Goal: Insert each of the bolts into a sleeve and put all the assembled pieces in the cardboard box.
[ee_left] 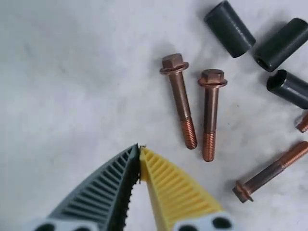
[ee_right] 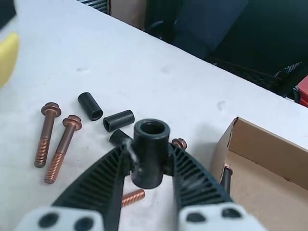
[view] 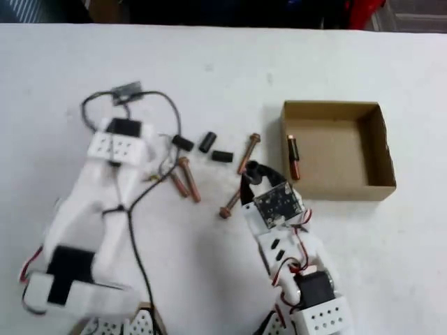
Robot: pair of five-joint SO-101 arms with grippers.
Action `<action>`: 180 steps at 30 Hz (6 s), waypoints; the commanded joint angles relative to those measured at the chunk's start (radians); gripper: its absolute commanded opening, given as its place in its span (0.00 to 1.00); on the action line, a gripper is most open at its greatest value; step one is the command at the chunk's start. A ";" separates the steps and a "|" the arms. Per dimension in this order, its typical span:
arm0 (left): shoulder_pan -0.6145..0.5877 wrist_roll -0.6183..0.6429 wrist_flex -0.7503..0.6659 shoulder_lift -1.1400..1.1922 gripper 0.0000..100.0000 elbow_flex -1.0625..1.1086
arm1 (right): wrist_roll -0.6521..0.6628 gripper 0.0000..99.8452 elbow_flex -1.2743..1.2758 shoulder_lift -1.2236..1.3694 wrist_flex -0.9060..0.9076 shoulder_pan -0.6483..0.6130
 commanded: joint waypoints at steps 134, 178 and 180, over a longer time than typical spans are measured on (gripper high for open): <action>0.001 -0.500 0.115 0.315 0.02 -0.288 | -0.158 0.02 0.008 -0.012 -0.140 -0.096; 0.202 -0.554 -0.311 -0.828 0.02 0.213 | -0.166 0.02 0.009 -0.010 -0.056 -0.263; 0.208 -0.554 -0.393 -0.903 0.02 0.281 | -0.166 0.02 0.009 -0.012 -0.056 -0.289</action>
